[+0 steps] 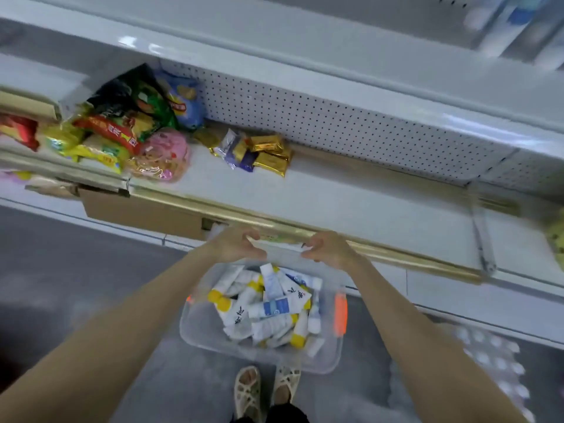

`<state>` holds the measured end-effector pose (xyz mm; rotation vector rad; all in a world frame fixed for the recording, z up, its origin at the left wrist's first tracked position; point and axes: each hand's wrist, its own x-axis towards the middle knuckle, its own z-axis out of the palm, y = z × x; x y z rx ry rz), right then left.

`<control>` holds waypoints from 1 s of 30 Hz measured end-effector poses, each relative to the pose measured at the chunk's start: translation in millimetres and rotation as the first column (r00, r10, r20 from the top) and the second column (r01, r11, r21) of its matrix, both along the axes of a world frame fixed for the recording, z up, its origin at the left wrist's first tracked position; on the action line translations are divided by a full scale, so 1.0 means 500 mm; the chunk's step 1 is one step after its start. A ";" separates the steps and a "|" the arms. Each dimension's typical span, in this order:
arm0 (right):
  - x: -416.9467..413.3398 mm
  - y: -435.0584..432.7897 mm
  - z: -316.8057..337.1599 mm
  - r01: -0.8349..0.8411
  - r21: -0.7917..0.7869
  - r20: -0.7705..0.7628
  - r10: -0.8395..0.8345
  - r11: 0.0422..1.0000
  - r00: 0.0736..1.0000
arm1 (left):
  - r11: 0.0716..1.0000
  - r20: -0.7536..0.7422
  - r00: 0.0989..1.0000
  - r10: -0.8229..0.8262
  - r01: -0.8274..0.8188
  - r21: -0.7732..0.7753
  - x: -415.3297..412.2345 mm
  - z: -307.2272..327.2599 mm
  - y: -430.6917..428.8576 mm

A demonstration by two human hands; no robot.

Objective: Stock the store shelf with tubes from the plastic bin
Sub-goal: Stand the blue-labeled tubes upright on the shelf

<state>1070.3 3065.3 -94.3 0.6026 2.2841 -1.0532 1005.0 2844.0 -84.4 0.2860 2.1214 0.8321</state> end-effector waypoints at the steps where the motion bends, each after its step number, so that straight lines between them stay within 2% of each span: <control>1: 0.008 -0.005 -0.037 0.002 0.009 0.028 -0.003 1.000 1.000 | 1.000 0.032 0.999 0.009 -0.008 -0.011 0.011 -0.036 -0.007; 7: 0.059 -0.044 -0.207 0.029 -0.011 0.150 -0.027 1.000 0.988 | 0.991 0.165 0.979 0.122 -0.110 -0.082 0.077 -0.215 -0.025; 15: 0.124 -0.076 -0.362 0.174 0.004 0.197 -0.172 0.985 0.965 | 0.961 0.158 0.953 0.259 -0.238 -0.142 0.132 -0.388 -0.020; 20: 0.145 -0.084 -0.443 0.323 0.024 0.213 -0.321 0.946 0.923 | 0.961 0.124 0.961 0.248 -0.228 -0.154 0.129 -0.463 0.002; 23: 0.141 -0.084 -0.477 0.387 0.026 0.215 -0.383 0.922 0.898 | 0.957 0.132 0.951 0.281 -0.267 -0.112 0.111 -0.485 0.023; 26: 0.142 -0.086 -0.513 0.405 0.056 0.201 -0.407 0.913 0.891 | 0.950 0.020 0.954 0.300 -0.297 -0.093 0.094 -0.502 0.046; 30: 0.143 -0.095 -0.523 0.411 0.098 0.175 -0.422 0.906 0.890 | 0.992 -0.205 0.976 0.067 -0.088 -0.094 0.067 -0.517 0.079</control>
